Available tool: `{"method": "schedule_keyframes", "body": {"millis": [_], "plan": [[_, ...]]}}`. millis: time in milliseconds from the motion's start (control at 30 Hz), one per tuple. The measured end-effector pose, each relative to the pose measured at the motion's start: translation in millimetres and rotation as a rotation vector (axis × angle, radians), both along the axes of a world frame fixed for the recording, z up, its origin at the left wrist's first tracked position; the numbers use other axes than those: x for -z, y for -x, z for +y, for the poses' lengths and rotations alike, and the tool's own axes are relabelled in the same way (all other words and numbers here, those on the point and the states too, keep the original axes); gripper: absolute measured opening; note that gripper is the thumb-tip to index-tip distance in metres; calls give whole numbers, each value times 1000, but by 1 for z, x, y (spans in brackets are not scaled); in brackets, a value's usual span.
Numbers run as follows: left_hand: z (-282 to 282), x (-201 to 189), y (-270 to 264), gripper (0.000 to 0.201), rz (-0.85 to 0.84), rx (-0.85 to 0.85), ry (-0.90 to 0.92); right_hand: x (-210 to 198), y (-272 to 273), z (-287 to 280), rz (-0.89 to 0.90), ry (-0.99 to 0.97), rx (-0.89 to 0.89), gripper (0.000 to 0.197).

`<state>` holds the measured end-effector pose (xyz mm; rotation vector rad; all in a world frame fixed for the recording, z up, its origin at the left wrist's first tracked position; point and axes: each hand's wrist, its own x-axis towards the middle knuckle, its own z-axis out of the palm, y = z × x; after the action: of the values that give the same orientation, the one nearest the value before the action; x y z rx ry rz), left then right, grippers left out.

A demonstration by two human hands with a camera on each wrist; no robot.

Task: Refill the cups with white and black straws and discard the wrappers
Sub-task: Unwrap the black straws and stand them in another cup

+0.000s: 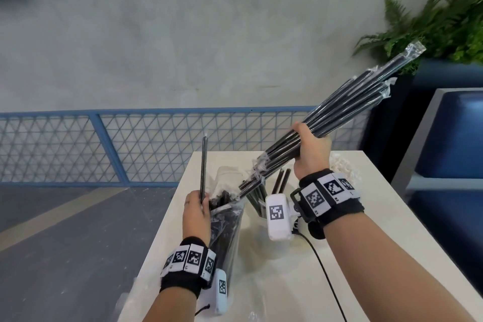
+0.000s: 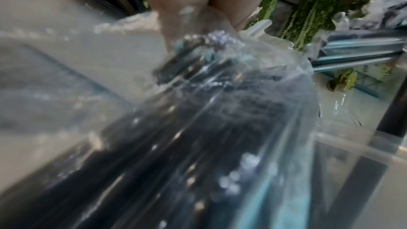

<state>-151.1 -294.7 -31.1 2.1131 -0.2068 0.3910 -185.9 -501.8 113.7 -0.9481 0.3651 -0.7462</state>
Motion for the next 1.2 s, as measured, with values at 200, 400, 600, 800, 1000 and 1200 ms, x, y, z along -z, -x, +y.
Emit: {"method": "schedule_keyframes", "body": {"millis": [200,400,600,800,1000,1200], "plan": [[-2,-4,1,19,-7,-32,22,-14,2,-22,28,72,96,26],[-3,-3,0,19,6,-35,42,-26,4,-40,15,108,182,30],[4,0,-5,18,23,-73,49,-41,16,-53,-105,95,265,23],[-7,-10,-1,18,12,-58,132,-13,12,-21,33,395,141,31],[-9,-14,8,4,-19,22,228,65,12,12,216,621,-62,38],[-7,-13,19,3,-62,95,234,117,7,17,423,753,-189,52]]}}
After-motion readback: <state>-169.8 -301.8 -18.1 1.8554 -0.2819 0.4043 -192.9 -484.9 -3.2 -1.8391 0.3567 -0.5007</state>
